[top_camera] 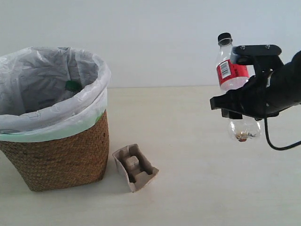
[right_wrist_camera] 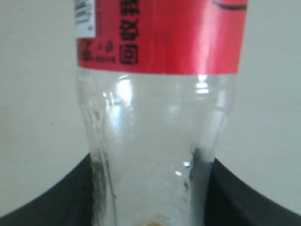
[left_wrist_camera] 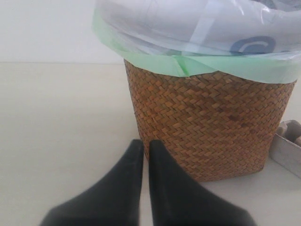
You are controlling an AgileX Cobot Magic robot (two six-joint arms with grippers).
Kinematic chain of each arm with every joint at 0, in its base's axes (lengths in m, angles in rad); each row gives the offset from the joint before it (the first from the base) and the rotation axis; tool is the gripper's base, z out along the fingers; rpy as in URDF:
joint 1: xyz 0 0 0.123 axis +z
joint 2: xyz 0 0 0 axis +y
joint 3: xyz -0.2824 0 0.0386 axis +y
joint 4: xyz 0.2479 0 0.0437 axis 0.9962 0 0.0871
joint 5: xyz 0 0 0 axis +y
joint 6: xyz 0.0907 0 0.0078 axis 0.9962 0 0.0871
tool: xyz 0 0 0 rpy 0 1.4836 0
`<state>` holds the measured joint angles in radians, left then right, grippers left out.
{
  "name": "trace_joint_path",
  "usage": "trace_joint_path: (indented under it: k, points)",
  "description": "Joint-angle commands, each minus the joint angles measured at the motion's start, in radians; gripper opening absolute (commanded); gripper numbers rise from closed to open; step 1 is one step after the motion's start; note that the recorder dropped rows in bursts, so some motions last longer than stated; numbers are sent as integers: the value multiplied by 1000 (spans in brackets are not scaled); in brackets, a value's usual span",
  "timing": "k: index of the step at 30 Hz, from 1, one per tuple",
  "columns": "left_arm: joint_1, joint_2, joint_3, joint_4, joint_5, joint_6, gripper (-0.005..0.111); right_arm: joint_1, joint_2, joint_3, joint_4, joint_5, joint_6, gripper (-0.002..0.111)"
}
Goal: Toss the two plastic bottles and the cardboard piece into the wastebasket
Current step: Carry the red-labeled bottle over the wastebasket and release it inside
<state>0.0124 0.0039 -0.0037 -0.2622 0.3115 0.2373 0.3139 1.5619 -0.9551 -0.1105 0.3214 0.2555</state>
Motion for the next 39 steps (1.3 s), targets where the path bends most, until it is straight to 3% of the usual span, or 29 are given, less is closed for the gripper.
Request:
trace_joint_path:
  k: [1, 12, 17, 21, 24, 26, 28, 30, 32, 36, 39]
  points:
    - [4, -4, 4, -3, -5, 3, 4, -55, -55, 5, -11, -26, 5, 1]
    - [4, -4, 4, -3, -5, 3, 4, -273, -107, 5, -68, 94, 7, 1]
    - [4, -4, 4, -3, -5, 3, 4, -278, -95, 5, -80, 87, 7, 1]
    - [4, -4, 4, -3, -5, 3, 4, -186, -47, -8, -6, 36, 5, 1]
    - [4, -4, 4, -3, -5, 3, 4, -11, -1, -105, 22, 29, -22, 6]
    - [4, -4, 4, -3, -5, 3, 4, 112, 23, -207, 72, 52, -30, 22]
    - [4, -4, 4, -3, -5, 3, 4, 235, 47, -372, 174, 80, -41, 54]
    - [4, -4, 4, -3, -5, 3, 4, 336, 60, -546, 291, 68, -47, 78]
    - [4, -4, 4, -3, -5, 3, 4, 405, 70, -699, 306, 72, -51, 78]
    - [4, -4, 4, -3, -5, 3, 4, 446, 85, -919, 273, 184, -67, 57]
    - [4, -4, 4, -3, -5, 3, 4, 424, 87, -942, 165, 308, -29, 59]
